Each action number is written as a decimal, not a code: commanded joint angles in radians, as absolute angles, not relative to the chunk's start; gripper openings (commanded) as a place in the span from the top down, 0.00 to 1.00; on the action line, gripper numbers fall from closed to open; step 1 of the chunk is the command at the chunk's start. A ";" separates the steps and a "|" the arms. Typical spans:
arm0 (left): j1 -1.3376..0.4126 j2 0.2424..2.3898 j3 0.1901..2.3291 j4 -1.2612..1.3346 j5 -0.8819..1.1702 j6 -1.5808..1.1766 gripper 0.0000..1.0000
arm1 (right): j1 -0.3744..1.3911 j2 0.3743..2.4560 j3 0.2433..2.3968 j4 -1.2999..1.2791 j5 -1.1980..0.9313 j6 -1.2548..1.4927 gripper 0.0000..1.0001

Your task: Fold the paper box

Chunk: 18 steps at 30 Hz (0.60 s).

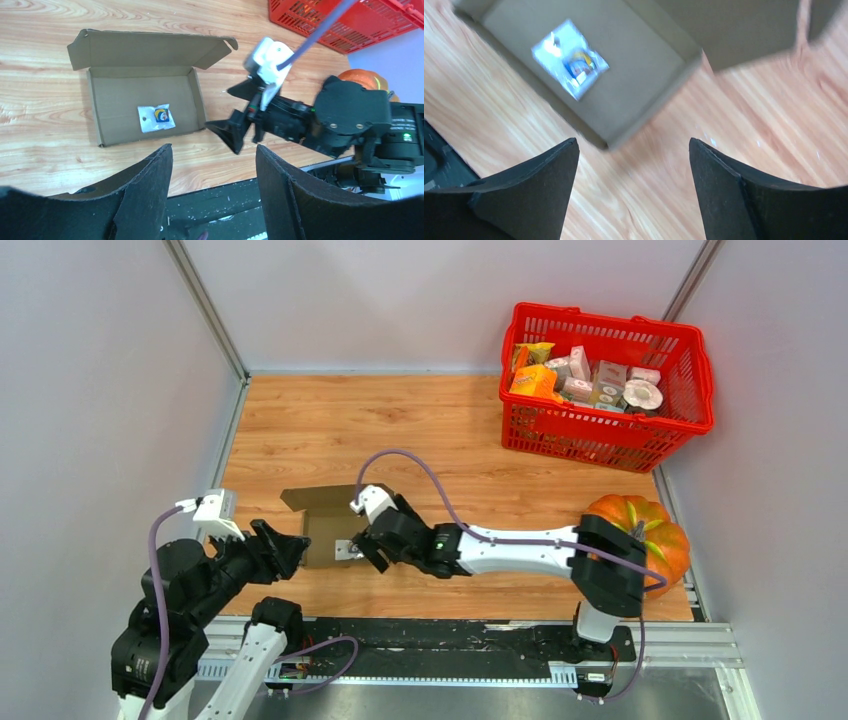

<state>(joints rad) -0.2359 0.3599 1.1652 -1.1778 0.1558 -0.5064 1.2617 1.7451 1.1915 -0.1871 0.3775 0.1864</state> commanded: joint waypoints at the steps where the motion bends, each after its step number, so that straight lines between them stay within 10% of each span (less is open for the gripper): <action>1: -0.233 0.354 1.105 -1.103 0.190 -0.505 0.30 | 1.221 1.574 1.046 -0.180 0.342 0.187 0.15; 18: -0.233 0.295 0.976 -1.072 0.276 -0.569 0.31 | 0.977 1.683 1.121 0.021 0.094 0.005 0.30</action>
<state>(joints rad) -0.2359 0.3313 0.9817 -1.0626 0.2607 -0.5522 0.9844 1.6245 1.0424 -0.0597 0.1291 0.0643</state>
